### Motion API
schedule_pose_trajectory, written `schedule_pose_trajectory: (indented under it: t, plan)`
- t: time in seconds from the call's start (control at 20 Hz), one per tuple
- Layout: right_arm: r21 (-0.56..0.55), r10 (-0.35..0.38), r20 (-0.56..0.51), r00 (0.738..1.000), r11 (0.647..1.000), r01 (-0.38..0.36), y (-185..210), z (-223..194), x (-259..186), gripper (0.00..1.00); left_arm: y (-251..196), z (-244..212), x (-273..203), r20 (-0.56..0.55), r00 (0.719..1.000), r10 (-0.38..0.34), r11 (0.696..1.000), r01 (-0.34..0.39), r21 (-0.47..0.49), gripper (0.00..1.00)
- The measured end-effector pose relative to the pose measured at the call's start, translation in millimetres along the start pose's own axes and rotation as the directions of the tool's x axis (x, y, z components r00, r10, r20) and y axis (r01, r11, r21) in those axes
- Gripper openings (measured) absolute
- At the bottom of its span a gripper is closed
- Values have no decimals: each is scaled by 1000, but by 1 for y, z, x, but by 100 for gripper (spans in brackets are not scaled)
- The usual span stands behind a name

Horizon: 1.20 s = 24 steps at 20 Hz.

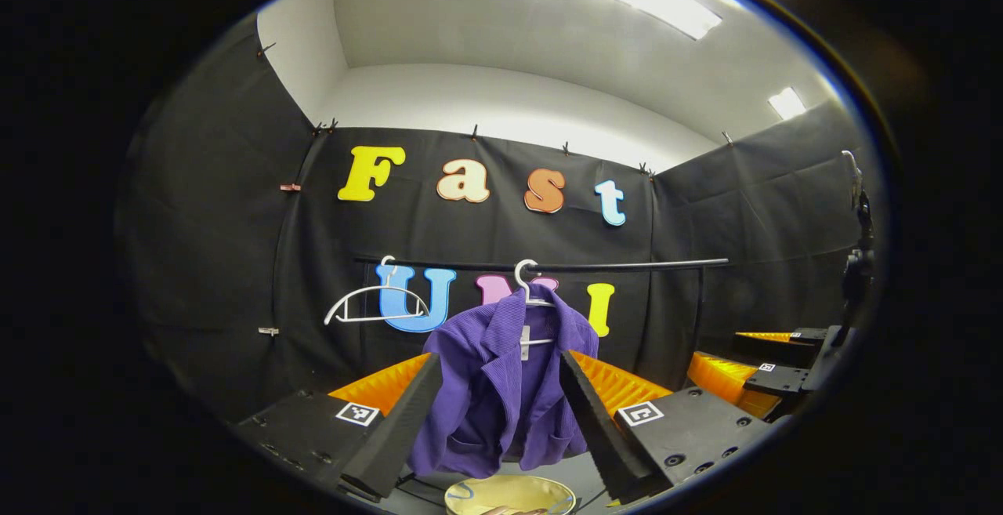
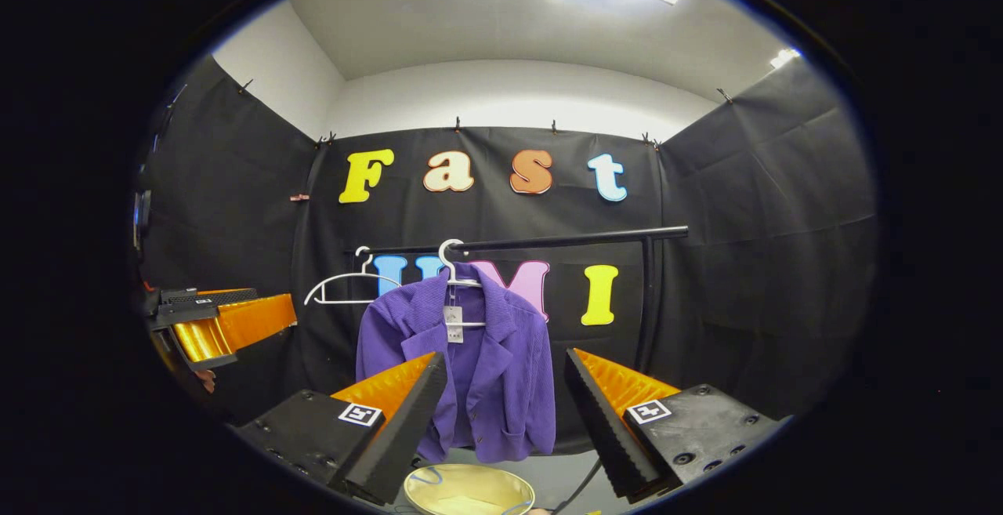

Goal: Grasp the clothes on the hanger with both hands and then place them into the laundry hamper below.

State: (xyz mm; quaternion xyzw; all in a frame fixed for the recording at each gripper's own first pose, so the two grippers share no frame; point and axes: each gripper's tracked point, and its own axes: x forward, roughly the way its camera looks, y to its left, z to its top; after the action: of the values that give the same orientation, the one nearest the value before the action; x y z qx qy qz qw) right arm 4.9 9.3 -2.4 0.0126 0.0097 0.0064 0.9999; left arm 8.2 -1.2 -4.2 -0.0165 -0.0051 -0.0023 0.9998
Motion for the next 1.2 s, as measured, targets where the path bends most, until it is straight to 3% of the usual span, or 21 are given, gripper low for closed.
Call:
schedule_pose_trajectory:
  t: [0.75,1.2]
  plan:
    - [-22,-68,12,998,997,69,23,-3,7,97,20,-12,16,-27,994,-101,995,101,-19,94]
    - [-3,-67,18,998,998,67,5,-20,78,97,4,-33,86,-25,992,-127,992,126,-17,94]
